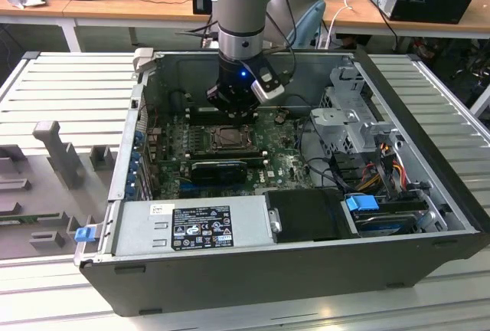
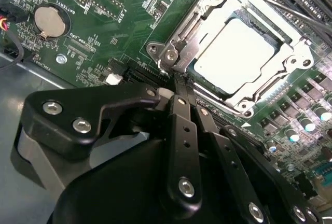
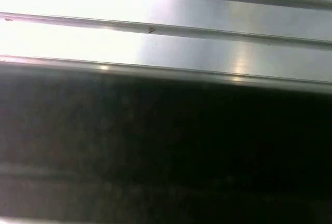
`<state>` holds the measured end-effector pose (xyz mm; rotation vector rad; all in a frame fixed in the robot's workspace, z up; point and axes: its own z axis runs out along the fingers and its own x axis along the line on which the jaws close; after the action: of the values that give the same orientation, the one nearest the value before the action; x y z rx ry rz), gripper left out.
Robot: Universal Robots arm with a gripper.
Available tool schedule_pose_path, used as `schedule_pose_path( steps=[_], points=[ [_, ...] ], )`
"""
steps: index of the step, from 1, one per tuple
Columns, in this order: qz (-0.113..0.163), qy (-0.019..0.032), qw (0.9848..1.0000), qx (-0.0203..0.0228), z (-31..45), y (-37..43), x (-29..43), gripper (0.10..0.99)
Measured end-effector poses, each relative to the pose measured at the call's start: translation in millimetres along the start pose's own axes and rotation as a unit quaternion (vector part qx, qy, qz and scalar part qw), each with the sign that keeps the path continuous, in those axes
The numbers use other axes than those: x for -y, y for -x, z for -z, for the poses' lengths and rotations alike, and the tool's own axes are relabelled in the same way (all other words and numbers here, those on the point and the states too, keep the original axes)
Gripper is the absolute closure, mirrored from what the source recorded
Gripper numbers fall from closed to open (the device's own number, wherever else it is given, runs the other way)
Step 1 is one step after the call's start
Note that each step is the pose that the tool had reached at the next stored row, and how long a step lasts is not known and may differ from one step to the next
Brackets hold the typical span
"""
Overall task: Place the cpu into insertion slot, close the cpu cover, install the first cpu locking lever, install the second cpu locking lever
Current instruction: 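Install the first cpu locking lever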
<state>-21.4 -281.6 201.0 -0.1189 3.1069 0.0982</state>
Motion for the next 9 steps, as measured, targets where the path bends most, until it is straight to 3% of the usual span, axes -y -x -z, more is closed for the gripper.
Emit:
schedule_pose_path(
  steps=[3,5,6,9],
  points=[
    [0.000,0.0036,1.0000,0.0006,3.0,0.3,-0.6,0.980],
    [0.000,0.0033,1.0000,0.0003,13.0,0.5,-1.2,0.980],
    [0.000,0.0032,1.0000,0.0003,23.7,0.8,-1.9,0.980],
    [0.000,0.0033,1.0000,0.0003,23.9,0.8,-0.4,0.980]
  ],
)
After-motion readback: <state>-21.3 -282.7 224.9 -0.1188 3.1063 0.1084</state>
